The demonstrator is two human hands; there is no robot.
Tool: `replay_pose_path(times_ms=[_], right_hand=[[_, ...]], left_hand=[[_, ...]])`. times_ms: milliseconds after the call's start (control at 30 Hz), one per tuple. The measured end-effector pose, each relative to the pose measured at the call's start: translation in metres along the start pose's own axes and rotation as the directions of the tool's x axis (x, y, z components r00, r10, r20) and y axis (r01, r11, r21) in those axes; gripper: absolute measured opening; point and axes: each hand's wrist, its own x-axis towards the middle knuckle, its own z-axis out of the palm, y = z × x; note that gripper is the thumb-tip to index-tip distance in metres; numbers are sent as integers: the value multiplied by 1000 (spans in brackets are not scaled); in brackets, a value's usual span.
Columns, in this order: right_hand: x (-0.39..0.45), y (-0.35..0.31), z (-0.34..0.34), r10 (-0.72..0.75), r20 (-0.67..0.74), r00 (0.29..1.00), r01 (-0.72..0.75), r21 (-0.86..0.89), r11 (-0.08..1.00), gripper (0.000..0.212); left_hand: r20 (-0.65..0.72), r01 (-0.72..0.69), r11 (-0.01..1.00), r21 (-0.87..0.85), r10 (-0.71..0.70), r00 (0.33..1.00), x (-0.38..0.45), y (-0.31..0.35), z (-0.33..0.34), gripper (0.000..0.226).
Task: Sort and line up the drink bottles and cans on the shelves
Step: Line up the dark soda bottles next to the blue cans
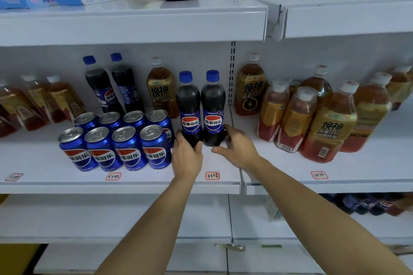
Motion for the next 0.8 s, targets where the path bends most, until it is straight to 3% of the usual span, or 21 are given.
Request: replay_pose_path(times_ms=[67,100,200,300,433,633,800], right_hand=[[-7,-4,-5,102,11,995,-102,133,986,97],[-11,-8,-11,135,23,991,-137,163,977,98],[-3,-20,-48,85,81,993,-79,-69,994,63],[10,-62,-100,25,181,983,47,-387,921,20],[6,-142,-133,-118,263,958,240,-501,832,14],[17,-235,-91,-298,366,882,441,-416,795,16],[80,-283,-32,-317,368,874,449,-363,817,17]], left_hand=[[43,27,1000,-1,-27,999,-5,2,-5,71],[77,38,999,21,-40,996,-9,4,-8,72],[250,14,987,163,-54,967,-21,16,-25,71],[465,-133,908,399,-75,882,-28,40,-58,48],[627,-350,835,424,8,779,-26,54,-111,32],[600,-532,730,429,210,772,7,44,-212,14],[435,-519,695,497,317,843,52,9,-289,21]])
